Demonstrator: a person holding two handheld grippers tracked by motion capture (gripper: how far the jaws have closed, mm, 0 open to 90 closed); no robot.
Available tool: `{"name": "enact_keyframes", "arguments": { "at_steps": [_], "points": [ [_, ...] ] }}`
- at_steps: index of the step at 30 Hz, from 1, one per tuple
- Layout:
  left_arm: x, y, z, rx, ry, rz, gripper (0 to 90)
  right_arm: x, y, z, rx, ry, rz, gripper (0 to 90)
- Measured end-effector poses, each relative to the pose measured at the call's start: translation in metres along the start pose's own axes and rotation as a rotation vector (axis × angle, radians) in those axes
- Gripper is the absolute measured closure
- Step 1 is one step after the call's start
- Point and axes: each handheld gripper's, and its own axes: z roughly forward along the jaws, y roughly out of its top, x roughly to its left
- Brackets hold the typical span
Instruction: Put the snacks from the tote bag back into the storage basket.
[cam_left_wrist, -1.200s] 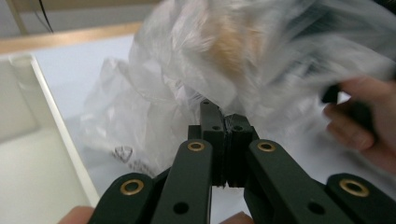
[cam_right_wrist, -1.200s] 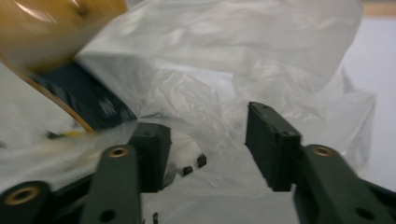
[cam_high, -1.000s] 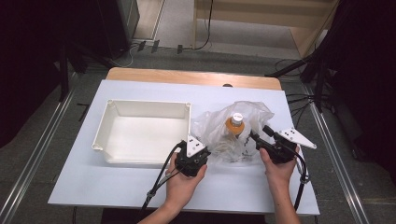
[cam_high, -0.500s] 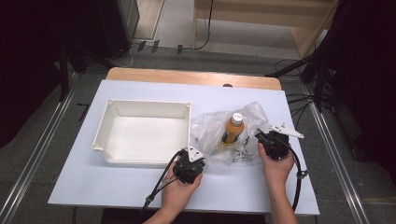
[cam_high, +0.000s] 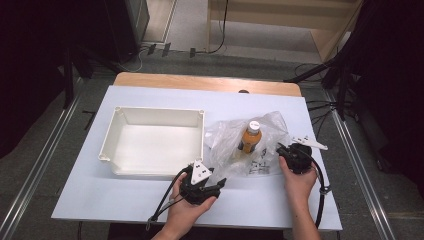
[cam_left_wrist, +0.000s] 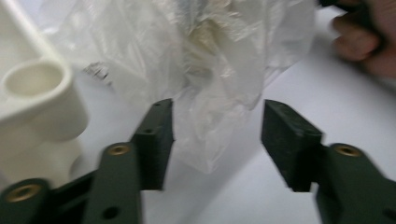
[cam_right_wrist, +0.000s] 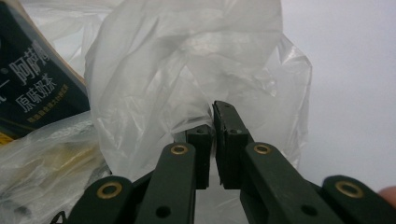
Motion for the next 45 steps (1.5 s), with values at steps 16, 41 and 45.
{"name": "enact_keyframes", "arguments": {
  "at_steps": [16, 41, 45],
  "points": [
    [-0.012, 0.054, -0.006, -0.142, 0.019, -0.016, 29.9, 0.004, -0.003, 0.0, -0.011, 0.008, -0.031, 85.4],
    [0.003, 0.018, 0.035, 0.056, 0.079, -0.004, 90.0, -0.009, -0.001, -0.014, -0.103, 0.11, 0.028, 75.8],
    [0.003, 0.014, 0.04, 0.082, 0.09, -0.001, 90.0, -0.008, 0.004, -0.03, -0.225, 0.163, 0.042, 47.9]
  ]
}}
